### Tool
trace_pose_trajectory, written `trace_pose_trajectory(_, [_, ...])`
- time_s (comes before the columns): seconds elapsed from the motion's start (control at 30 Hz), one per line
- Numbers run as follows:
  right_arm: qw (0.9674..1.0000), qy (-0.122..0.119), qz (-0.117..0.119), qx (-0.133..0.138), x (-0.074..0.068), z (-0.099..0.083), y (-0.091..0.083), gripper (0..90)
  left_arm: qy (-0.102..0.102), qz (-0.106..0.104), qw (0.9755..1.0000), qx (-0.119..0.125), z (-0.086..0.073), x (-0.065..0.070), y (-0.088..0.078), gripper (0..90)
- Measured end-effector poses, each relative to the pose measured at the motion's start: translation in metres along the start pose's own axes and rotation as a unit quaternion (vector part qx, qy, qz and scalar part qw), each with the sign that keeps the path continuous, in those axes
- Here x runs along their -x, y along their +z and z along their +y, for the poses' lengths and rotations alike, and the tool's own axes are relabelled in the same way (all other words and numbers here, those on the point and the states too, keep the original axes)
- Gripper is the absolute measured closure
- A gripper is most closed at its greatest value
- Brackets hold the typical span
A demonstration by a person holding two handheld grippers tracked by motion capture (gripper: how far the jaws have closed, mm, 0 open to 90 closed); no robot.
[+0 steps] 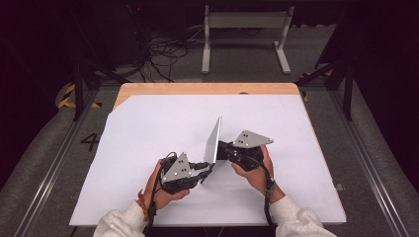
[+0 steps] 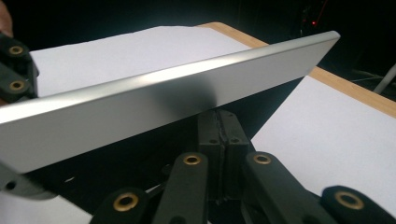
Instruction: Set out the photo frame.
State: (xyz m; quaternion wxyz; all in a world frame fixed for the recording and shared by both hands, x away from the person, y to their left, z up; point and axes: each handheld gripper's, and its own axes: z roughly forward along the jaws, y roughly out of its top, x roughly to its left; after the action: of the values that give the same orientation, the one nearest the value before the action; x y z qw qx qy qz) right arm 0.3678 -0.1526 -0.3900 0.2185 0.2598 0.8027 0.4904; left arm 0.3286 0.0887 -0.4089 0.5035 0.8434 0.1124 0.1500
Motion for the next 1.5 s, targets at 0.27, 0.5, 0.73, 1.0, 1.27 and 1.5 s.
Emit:
trace_pose_trajectory(0.27, [0.9996, -0.02, 0.017, -0.012, -0.012, -0.005, -0.01, 89.5, 0.007, -0.006, 1.0, -0.003, -0.001, 0.002, -0.003, 77.6])
trace_pose_trajectory(0.5, [0.9988, -0.029, 0.038, -0.008, -0.021, -0.004, -0.017, 89.8, 0.005, -0.005, 1.0, -0.007, -0.002, 0.001, -0.001, 78.7])
trace_pose_trajectory(0.73, [0.9991, -0.023, 0.036, -0.007, -0.019, -0.005, -0.015, 90.0, 0.002, -0.005, 1.0, -0.003, -0.002, 0.002, 0.0, 78.9])
trace_pose_trajectory(1.0, [0.9991, -0.02, 0.036, -0.005, -0.015, -0.006, -0.015, 90.0, 0.001, -0.009, 1.0, -0.002, 0.0, 0.005, 0.006, 79.1])
trace_pose_trajectory(1.27, [0.9994, -0.011, 0.032, -0.003, -0.009, -0.007, -0.015, 90.0, 0.003, -0.006, 1.0, -0.004, 0.002, 0.006, 0.013, 79.4])
trace_pose_trajectory(1.5, [0.9996, -0.008, 0.028, -0.002, -0.008, -0.008, -0.015, 90.0, 0.0, -0.004, 1.0, -0.002, 0.004, 0.007, 0.016, 79.4])
